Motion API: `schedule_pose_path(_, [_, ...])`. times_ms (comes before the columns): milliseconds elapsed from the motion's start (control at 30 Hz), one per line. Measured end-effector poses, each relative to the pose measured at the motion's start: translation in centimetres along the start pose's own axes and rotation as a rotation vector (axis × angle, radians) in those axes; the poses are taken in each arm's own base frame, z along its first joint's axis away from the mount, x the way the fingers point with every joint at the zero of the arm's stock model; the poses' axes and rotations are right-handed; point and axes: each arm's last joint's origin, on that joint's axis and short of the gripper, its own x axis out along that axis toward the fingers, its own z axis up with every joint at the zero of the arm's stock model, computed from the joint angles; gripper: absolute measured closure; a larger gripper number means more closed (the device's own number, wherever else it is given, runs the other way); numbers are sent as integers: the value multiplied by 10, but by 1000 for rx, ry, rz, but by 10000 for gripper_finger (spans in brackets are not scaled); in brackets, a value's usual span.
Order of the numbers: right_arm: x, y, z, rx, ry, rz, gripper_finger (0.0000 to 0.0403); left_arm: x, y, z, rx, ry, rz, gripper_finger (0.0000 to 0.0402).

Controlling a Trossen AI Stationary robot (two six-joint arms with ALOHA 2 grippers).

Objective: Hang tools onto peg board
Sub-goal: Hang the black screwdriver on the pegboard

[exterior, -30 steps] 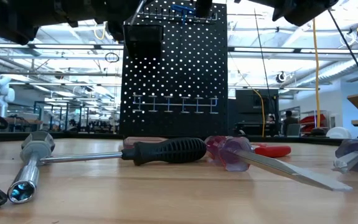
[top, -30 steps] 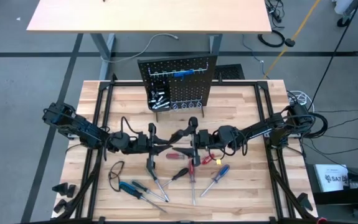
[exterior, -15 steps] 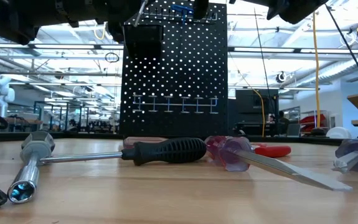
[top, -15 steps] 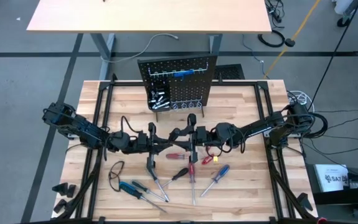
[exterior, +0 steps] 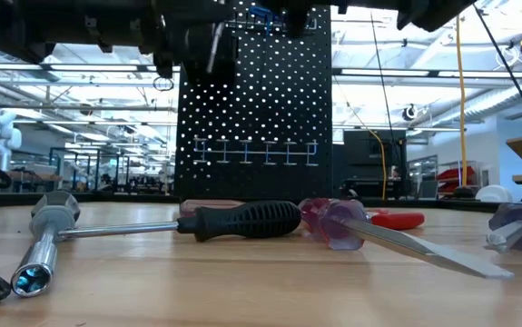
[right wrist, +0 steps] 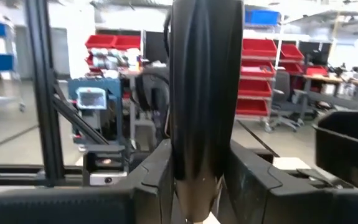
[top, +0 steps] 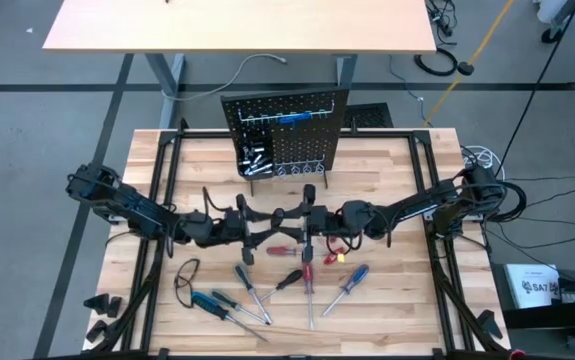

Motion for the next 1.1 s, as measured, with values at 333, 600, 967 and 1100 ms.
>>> schedule_pose_path(333, [-14, -4, 25, -46, 59, -100, 300, -19, 9, 15, 55, 160, 58, 210])
schedule_pose_path(600, [-35, -7, 48, -88, 146, -256, 300, -38, 16, 31, 40, 209, 88, 209])
schedule_pose_path(967, [-50, -27, 99, -126, 127, -503, 300, -40, 17, 29, 24, 237, 99, 209])
schedule_pose_path(1100, [-45, -40, 125, -131, 118, -548, 300, -40, 17, 29, 23, 237, 99, 209])
